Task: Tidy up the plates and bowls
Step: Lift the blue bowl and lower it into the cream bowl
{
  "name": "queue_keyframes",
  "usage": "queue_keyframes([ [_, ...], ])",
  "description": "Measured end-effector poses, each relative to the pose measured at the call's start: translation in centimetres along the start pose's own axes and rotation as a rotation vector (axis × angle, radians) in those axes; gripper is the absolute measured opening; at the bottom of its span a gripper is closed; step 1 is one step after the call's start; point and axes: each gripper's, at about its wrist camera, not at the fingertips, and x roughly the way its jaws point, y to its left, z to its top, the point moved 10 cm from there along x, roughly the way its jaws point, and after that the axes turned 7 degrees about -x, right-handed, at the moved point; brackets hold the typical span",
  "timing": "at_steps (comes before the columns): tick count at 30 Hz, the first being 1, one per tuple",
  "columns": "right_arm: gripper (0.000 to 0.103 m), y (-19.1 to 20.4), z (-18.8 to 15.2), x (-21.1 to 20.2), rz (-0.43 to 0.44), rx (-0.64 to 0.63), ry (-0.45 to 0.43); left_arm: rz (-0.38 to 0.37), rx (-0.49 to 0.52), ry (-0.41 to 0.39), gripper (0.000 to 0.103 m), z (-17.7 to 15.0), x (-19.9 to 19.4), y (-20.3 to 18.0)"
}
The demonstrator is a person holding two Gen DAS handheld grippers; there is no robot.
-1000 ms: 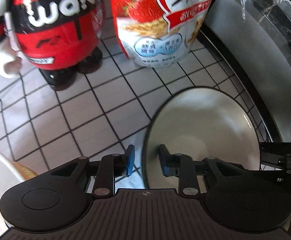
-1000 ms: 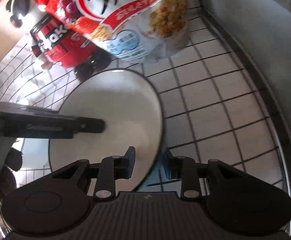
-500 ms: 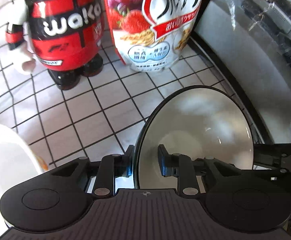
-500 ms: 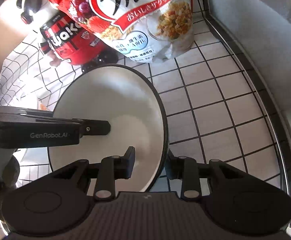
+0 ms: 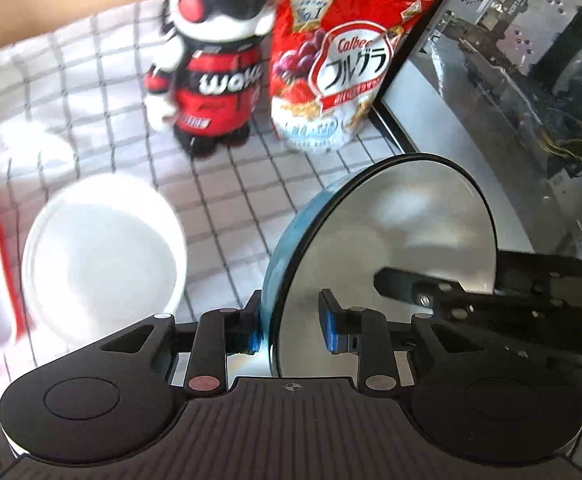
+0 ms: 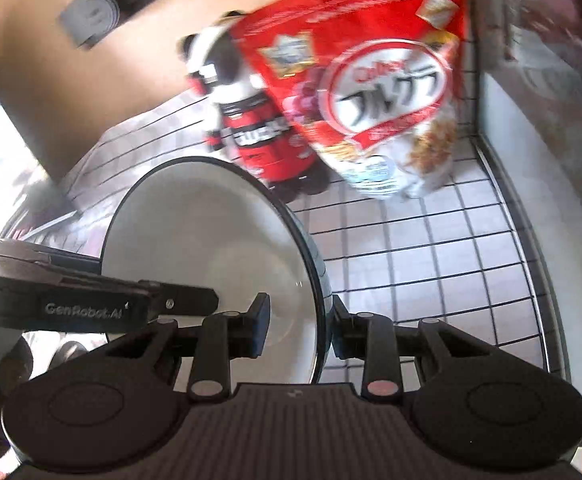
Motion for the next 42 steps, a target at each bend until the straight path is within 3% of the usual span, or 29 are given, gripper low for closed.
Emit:
queue_keyframes([
  [7,0.031,3.2,-4.7,0.4,0.023,-0.076,0.094,0.014,-0.095,0.007,0.031,-6.2,0.0,1.9],
  [16,0.031,4.6,-9.8,3.1,0.019,-0.109,0.220,0.028,-0.161,0.059,0.030,-10.9,2.2,3.9],
  [28,0.031,5.0,-10.0,4.1,0.008,-0.124,0.217,0.021,-0.195,0.016,0.024,-11.1,2.0,5.2],
  [42,0.032,4.5,-9.5,3.9,0.013,-0.071,0.199,-0.058,-0.231,-0.019,0.024,-10.2,-0.1,6.6],
])
